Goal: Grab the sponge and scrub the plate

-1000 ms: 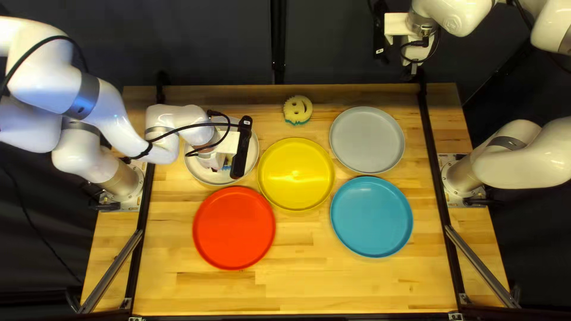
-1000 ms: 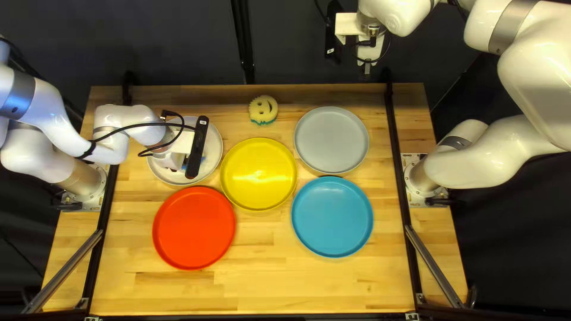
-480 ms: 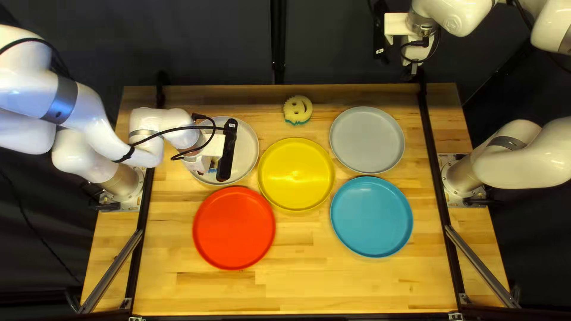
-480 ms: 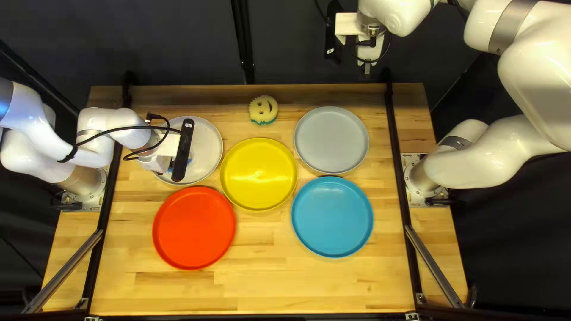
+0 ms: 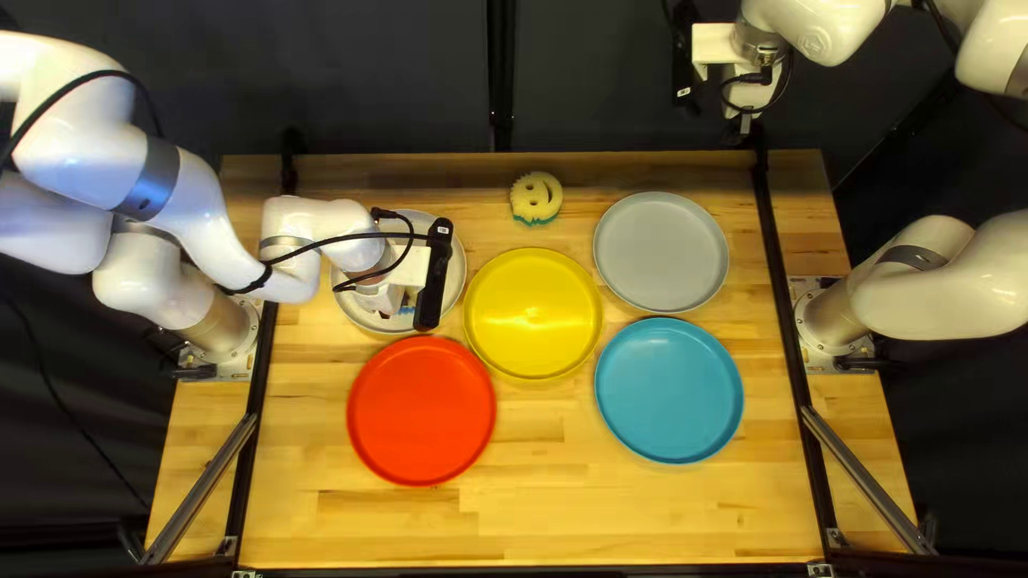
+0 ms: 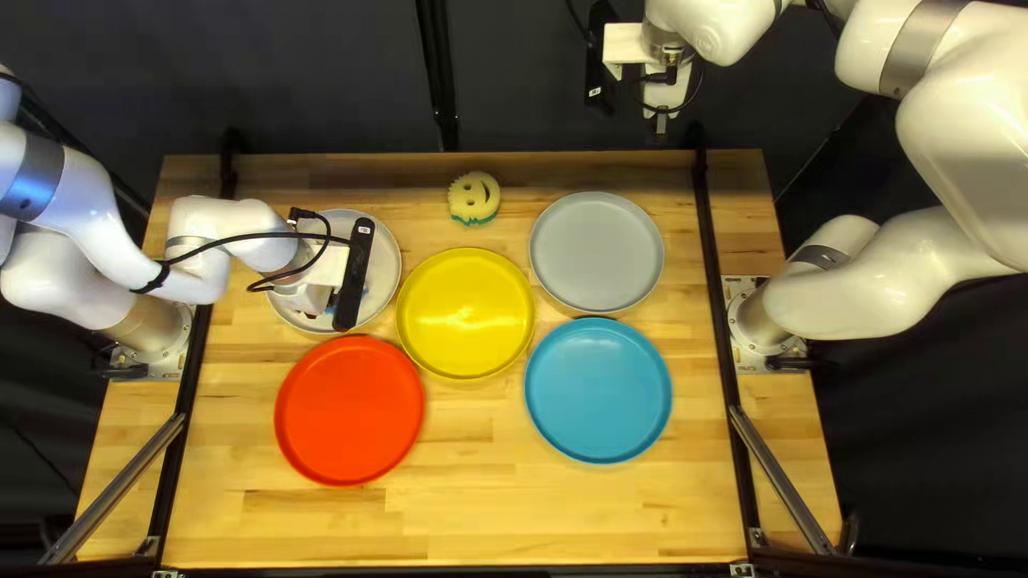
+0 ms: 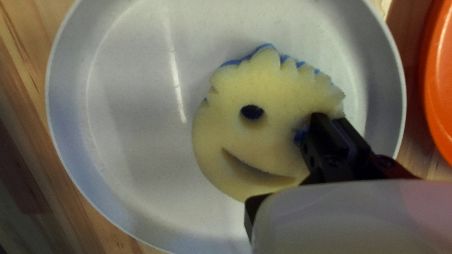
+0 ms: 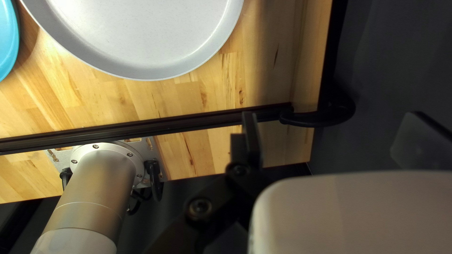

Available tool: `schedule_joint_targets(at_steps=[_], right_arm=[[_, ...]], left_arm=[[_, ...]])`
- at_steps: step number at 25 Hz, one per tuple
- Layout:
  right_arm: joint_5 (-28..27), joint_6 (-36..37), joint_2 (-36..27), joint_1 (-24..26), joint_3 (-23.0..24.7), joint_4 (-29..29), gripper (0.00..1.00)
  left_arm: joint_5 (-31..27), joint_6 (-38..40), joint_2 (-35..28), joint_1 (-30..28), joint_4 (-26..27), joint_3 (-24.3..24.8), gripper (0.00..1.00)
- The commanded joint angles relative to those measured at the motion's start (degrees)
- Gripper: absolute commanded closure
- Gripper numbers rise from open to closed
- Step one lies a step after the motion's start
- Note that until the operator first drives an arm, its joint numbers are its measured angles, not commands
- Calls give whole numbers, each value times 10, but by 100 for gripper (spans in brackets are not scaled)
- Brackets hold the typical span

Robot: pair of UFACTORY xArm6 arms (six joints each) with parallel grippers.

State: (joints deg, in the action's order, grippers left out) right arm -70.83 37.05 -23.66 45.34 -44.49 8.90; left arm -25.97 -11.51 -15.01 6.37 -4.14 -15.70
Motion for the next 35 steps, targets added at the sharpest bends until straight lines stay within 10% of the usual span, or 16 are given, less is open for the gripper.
schedule_joint_targets(at_steps=[1,10,25,35], right_arm=[[0,0,0,0,0,0,0],[0,0,0,0,0,0,0],[0,0,0,0,0,0,0],[0,0,0,0,0,0,0]], left_arm=[[-3,-46,-19,46,10,21,100],[-36,-112,-50,122,22,31,100],[-12,11,-57,-12,17,49,100],[-38,-98,-95,102,36,71,100]])
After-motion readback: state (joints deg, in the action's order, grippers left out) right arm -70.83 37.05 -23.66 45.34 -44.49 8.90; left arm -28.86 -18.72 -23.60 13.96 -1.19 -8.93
